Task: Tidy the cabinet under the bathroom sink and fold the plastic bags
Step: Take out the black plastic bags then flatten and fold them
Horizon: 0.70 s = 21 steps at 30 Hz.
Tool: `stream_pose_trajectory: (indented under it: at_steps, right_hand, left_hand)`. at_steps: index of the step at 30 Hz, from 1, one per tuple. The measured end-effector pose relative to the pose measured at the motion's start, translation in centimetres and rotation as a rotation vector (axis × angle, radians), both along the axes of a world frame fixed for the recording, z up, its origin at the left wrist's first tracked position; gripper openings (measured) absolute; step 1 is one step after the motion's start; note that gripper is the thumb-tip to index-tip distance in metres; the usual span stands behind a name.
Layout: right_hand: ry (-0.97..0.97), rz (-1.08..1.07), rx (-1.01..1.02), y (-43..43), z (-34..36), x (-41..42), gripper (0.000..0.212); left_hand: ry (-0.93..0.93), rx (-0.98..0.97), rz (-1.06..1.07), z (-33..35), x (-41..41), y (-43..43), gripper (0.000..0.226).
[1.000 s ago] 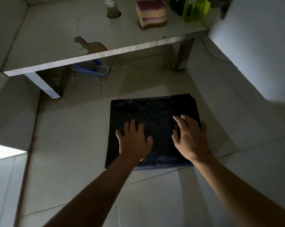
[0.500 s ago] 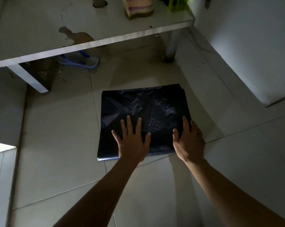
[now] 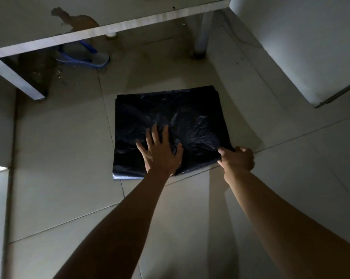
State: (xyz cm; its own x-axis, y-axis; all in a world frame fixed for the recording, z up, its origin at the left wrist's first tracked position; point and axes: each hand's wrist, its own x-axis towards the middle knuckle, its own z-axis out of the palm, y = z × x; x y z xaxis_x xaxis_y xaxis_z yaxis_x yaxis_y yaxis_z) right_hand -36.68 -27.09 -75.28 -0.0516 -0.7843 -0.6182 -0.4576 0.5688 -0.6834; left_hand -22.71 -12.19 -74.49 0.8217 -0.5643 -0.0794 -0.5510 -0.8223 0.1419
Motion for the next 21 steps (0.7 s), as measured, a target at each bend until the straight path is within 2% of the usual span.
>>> stream_pose_trajectory:
  at_steps: [3,5,9,13,15,21]
  right_hand:
    - [-0.133,-0.082,0.064,0.6,1.8,0.7,0.078]
    - [-0.211,-0.163,0.153,1.6,5.2,1.6,0.062]
    - [-0.245,-0.086,0.279,1.8,8.0,2.1,0.034]
    - [-0.265,-0.010,0.316,1.0,9.5,3.5,0.036]
    - [-0.297,-0.009,0.315,0.7,10.0,4.0,0.027]
    - [-0.332,-0.048,0.319,1.2,10.3,3.9,0.030]
  left_hand:
    - [0.013,-0.024,-0.014,-1.2,0.5,0.3,0.078]
    - [0.011,-0.036,-0.013,-1.6,0.4,0.4,0.077]
    - [0.012,-0.046,-0.020,-1.6,0.3,0.4,0.076]
    - [0.015,-0.045,-0.025,-1.7,0.3,0.5,0.073]
    - [0.017,-0.051,-0.026,-1.8,0.4,0.5,0.071]
    - [0.022,-0.036,-0.024,-1.9,0.4,0.5,0.071]
